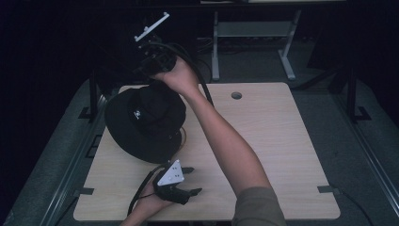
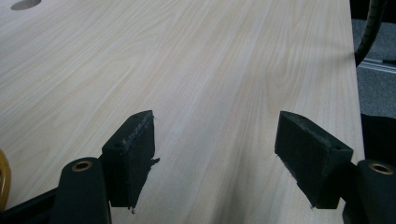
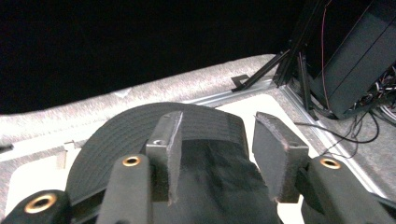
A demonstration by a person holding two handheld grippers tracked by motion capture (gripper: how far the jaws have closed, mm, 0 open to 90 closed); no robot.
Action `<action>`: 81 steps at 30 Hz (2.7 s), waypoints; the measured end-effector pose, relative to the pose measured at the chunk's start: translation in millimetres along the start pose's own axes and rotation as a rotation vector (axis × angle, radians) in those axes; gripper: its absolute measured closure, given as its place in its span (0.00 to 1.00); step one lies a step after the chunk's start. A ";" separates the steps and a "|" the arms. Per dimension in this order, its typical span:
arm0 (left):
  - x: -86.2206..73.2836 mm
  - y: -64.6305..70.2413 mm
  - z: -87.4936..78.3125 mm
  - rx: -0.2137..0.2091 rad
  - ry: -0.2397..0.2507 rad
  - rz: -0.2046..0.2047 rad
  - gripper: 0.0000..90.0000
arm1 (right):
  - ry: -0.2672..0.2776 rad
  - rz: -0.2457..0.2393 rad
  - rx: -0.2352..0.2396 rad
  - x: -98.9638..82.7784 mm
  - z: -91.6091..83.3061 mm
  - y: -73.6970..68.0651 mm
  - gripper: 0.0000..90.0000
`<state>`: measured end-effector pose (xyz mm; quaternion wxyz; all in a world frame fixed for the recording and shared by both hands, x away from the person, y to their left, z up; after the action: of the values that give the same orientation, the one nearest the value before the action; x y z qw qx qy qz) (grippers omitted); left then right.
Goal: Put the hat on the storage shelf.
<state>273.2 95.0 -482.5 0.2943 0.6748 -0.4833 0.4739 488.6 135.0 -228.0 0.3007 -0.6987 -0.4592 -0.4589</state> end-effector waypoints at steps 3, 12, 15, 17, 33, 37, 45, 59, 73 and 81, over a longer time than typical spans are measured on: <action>0.5 -1.8 -1.4 0.003 0.003 -0.003 0.31 | 0.040 0.032 -0.001 -7.3 -18.2 8.0 0.52; 0.9 -8.8 -5.6 0.020 0.013 -0.040 0.31 | 0.101 0.112 -0.013 -29.2 -55.0 21.1 0.42; 1.4 -10.4 -6.7 0.021 0.018 -0.059 0.31 | 0.123 0.136 -0.021 -40.1 -67.9 24.5 0.39; 1.2 -11.0 -6.5 0.021 0.021 -0.065 0.31 | 0.133 0.156 -0.022 -46.2 -75.7 24.8 0.38; 0.6 -11.2 -4.8 0.018 0.019 -0.089 0.28 | 0.170 0.200 -0.038 -82.0 -122.5 30.3 0.30; 0.5 -11.9 -5.9 0.021 0.017 -0.091 0.27 | 0.174 0.214 -0.057 -89.4 -132.1 31.4 0.28; 0.1 -12.3 -4.8 0.022 0.026 -0.101 0.27 | 0.170 0.234 -0.065 -109.8 -147.7 31.4 0.27; -0.7 -15.5 -6.3 0.037 0.019 -0.096 0.26 | 0.164 0.272 -0.090 -141.4 -169.1 29.4 0.24; -0.7 -18.7 -8.3 0.047 0.019 -0.085 0.25 | 0.158 0.306 -0.118 -172.6 -188.1 29.4 0.23; -0.9 -17.7 -8.2 0.047 0.018 -0.086 0.25 | 0.155 0.318 -0.130 -185.7 -197.4 28.3 0.21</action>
<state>286.7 108.8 -479.2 0.3027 0.6972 -0.4398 0.4783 413.2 -110.3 -319.7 0.3582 -0.7430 -0.2876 -0.4869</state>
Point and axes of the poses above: each handheld gripper's, and its own axes: z roughly forward along the jaws, x roughly out of its top, y roughly to its right, the point moved 7 cm from there along z, roughly forward along the jaws, and after that the axes turned 12 degrees about y, right-handed, at the moved point
